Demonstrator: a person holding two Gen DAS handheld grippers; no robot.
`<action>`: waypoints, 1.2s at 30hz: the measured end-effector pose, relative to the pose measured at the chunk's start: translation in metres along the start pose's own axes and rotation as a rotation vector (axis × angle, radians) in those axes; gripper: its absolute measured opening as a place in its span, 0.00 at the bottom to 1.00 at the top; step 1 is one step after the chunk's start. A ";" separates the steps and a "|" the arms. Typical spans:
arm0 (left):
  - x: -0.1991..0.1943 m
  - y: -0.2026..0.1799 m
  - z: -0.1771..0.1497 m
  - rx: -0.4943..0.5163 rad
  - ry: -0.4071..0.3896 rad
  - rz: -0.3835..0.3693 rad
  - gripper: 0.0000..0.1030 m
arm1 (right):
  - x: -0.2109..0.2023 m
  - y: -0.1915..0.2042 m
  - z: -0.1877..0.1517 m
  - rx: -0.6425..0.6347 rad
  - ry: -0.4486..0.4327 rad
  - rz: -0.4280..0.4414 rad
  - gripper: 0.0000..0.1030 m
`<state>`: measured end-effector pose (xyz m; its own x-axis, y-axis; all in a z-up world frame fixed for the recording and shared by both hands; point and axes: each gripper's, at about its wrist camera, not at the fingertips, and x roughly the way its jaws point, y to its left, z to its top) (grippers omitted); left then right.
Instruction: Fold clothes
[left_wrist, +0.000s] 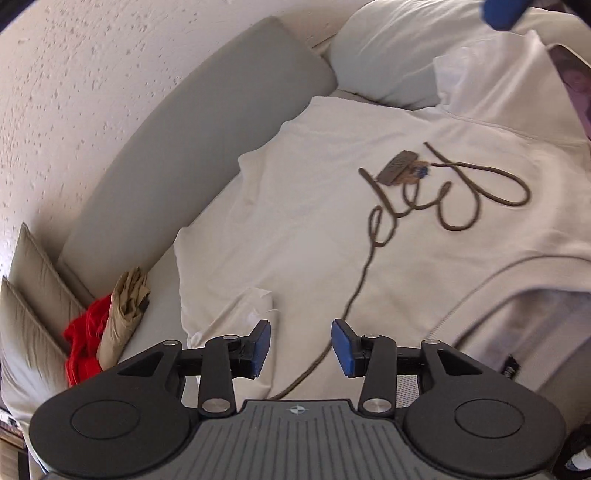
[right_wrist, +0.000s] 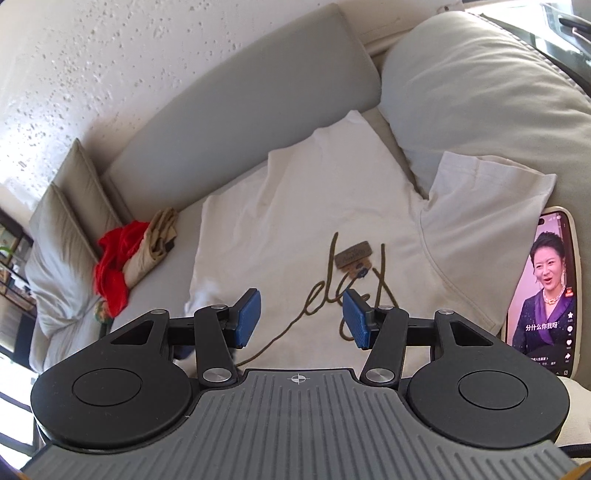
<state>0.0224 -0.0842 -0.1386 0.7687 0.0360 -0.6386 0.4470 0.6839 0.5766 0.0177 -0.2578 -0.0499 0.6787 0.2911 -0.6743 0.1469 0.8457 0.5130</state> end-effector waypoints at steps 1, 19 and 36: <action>-0.007 0.008 -0.004 -0.050 -0.006 -0.023 0.45 | -0.003 -0.002 0.000 0.005 -0.002 0.005 0.54; 0.095 0.197 -0.064 -1.028 0.190 -0.520 0.06 | -0.004 -0.025 -0.003 0.064 0.023 0.032 0.54; 0.112 0.177 -0.051 -0.845 0.247 -0.441 0.00 | 0.002 -0.026 -0.009 0.060 0.058 0.018 0.54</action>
<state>0.1641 0.0784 -0.1336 0.4510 -0.2624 -0.8531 0.1227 0.9650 -0.2319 0.0091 -0.2751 -0.0694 0.6393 0.3325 -0.6933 0.1794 0.8122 0.5550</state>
